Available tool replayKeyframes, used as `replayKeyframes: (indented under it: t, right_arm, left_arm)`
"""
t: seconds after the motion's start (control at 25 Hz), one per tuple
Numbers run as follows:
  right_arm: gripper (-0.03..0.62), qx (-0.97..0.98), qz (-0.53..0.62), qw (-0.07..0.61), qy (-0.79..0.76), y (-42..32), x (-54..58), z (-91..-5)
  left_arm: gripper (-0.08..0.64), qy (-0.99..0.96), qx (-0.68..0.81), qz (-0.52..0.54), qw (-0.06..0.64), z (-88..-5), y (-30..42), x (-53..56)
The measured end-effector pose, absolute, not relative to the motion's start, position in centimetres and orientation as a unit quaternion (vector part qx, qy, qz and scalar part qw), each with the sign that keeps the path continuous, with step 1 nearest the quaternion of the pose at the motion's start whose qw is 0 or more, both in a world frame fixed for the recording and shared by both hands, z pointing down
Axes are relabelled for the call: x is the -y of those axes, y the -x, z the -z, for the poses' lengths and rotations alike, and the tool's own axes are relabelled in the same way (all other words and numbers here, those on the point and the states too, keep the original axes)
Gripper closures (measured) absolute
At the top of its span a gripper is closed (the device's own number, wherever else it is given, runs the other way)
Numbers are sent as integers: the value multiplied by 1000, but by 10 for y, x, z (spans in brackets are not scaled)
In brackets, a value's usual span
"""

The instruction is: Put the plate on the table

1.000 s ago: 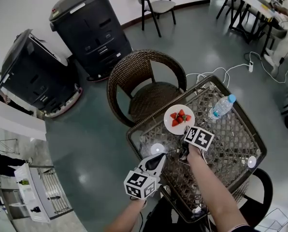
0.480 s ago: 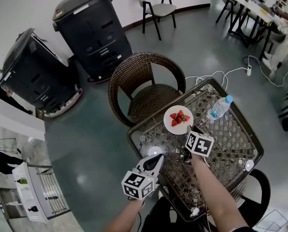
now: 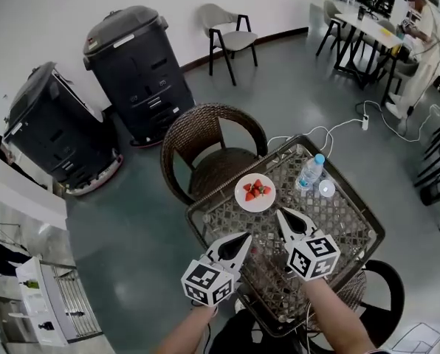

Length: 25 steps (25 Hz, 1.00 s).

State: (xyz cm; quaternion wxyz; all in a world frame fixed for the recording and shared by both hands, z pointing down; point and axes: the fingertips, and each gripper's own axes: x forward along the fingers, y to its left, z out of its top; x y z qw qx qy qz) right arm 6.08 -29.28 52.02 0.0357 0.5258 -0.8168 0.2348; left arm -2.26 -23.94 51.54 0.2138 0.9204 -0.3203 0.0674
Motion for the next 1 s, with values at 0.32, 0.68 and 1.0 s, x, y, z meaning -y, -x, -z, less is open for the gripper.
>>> replayKeyframes:
  t: [0.32, 0.68, 1.0]
  right_arm:
    - [588, 854, -146, 11, -499, -62, 220, -433]
    - [588, 871, -56, 0, -487, -71, 171, -366]
    - [588, 872, -46, -14, -488, -78, 155, -347]
  left_arm:
    - [554, -938, 285, -48, 193, -456, -1, 197]
    - [554, -951, 265, -48, 149, -401, -18, 159]
    - [554, -958, 261, -50, 111, -377, -29, 150]
